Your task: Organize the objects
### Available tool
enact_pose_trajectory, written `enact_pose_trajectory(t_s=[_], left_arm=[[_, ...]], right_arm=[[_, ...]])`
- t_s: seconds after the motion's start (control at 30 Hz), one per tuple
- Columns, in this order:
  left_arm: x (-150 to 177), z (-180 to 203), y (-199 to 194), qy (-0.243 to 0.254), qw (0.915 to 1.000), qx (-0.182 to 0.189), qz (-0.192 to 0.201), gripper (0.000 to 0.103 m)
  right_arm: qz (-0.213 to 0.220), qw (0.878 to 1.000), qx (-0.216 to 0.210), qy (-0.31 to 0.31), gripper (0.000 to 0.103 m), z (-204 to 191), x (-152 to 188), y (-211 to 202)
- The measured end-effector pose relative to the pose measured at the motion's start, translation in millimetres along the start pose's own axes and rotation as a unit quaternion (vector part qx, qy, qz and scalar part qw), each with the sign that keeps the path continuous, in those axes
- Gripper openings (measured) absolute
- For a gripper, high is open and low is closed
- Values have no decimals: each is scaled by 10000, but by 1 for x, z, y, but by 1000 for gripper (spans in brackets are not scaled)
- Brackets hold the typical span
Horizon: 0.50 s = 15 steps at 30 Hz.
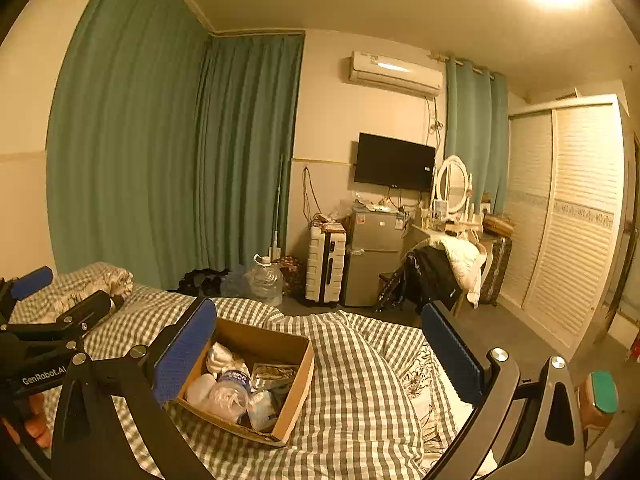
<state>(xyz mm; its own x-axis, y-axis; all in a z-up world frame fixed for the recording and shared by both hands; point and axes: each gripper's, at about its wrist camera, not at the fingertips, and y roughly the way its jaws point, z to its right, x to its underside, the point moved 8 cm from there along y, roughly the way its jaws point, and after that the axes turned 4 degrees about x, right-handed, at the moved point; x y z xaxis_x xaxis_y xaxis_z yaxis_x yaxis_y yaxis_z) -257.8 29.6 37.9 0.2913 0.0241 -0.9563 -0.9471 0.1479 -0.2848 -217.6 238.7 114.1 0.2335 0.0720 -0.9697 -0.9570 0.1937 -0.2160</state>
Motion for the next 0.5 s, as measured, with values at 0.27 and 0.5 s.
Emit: enact_pose_trajectory(t_s=[0.27,0.5], left_arm=[[81,-20,22,-310,9974,-187,-621,103],[85,-24,25,-307,9973,-335,-578,103]], right_arm=[[-641,9978,-165,-13,103,-25,99,41],[-1070,9941,-167,47,103,-22,125,58]])
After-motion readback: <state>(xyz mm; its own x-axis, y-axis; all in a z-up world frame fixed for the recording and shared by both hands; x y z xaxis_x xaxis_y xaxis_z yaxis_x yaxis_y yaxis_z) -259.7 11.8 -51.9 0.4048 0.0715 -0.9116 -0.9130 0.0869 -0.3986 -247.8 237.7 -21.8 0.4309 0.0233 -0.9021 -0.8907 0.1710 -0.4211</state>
